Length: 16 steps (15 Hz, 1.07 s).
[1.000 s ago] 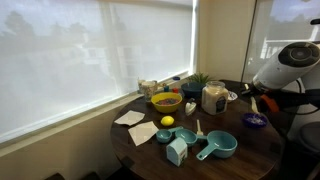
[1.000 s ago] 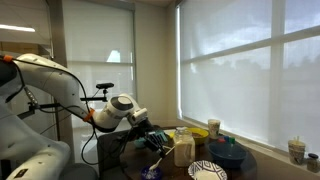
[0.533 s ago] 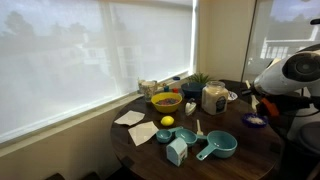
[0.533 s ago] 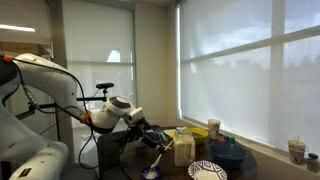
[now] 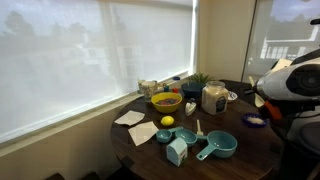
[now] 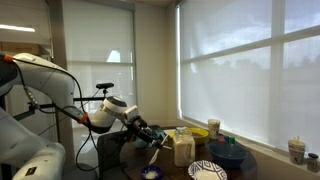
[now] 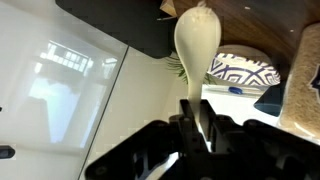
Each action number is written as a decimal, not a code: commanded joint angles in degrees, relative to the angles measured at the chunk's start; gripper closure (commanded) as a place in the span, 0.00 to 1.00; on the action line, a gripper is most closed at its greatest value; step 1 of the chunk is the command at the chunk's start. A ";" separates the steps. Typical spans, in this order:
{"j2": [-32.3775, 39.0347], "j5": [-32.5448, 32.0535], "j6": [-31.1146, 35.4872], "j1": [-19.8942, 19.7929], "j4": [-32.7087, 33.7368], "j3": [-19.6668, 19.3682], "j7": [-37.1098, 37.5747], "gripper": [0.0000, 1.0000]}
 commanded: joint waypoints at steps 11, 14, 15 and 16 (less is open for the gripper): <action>4.47 -7.59 -12.24 7.63 2.44 -2.53 4.91 0.97; 6.14 -5.04 -14.56 8.18 4.36 -3.43 6.37 0.97; 7.02 -2.61 -15.02 8.37 5.67 -4.34 6.77 0.97; 7.80 -0.37 -15.46 8.48 6.86 -5.00 6.97 0.97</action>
